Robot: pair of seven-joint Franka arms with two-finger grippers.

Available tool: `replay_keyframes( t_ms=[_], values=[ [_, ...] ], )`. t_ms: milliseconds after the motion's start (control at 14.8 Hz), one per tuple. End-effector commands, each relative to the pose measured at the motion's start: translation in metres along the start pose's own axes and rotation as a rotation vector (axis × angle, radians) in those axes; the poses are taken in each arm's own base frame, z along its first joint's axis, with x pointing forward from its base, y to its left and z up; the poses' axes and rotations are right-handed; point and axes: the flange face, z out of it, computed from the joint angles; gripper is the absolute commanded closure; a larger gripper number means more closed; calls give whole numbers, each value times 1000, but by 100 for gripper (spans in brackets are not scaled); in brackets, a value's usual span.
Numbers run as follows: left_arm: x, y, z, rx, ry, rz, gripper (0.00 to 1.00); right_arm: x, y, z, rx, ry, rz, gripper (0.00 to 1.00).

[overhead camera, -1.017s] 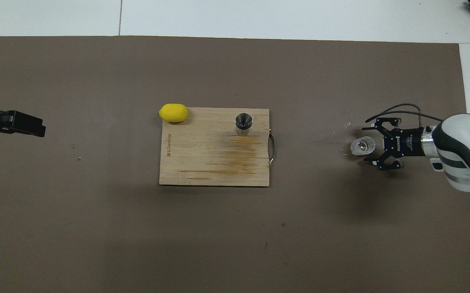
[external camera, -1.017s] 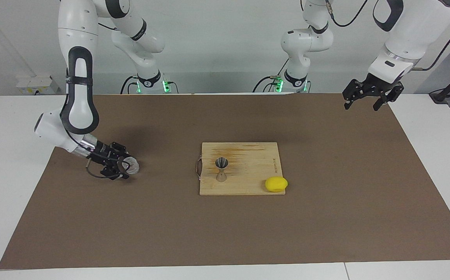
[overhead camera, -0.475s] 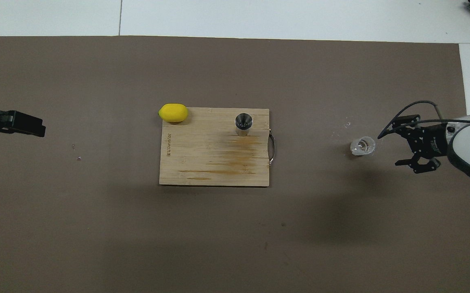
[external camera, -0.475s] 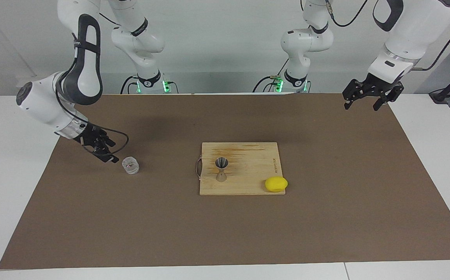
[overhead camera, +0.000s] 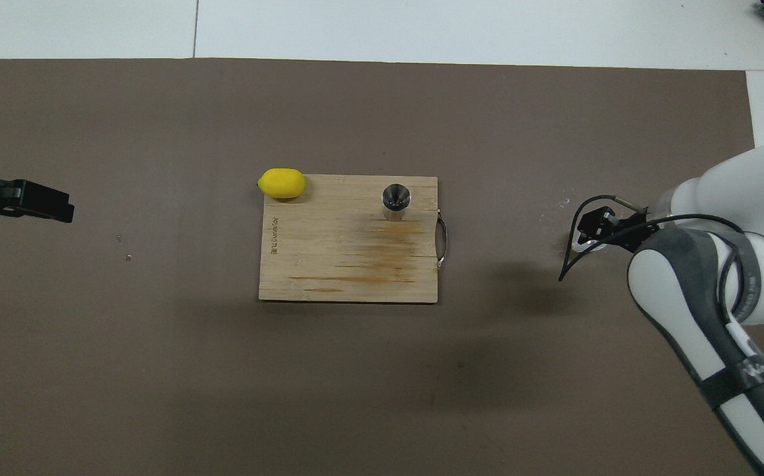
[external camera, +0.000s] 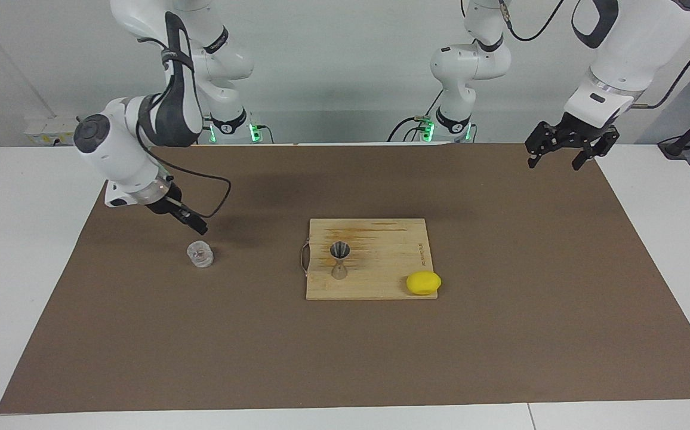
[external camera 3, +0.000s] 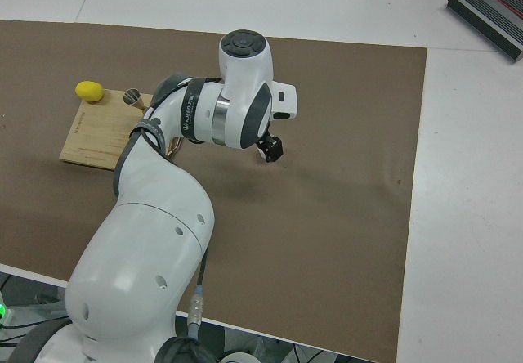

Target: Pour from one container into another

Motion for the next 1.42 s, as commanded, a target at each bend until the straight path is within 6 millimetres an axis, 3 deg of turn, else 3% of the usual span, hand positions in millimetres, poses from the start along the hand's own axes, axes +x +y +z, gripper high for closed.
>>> replay_keyframes(
  t_ms=[0,203,407,678,881,1085,1220,1356],
  values=[
    [-2,-1,0,-10,-3,6,0,-5,-2,-36,-4,59,-107,0],
    [-3,-1,0,-10,-5,6,0,-11,3,-93,10,90,-149,0],
    [-2,-1,0,-10,-3,6,0,-20,23,-133,31,136,-172,0],
    [-3,-1,-1,-9,-2,6,0,-5,50,-192,3,159,-238,0],
    [-3,-3,-1,-10,-5,1,0,10,49,-215,-5,170,-235,0],
    [-1,2,-2,-9,9,10,0,8,43,-235,-15,150,-243,0],
    [0,-2,-2,-11,21,1,0,5,35,-230,-33,116,-263,0],
    [-1,0,-17,-37,13,0,0,-5,35,-222,-50,59,-332,0]
  ],
)
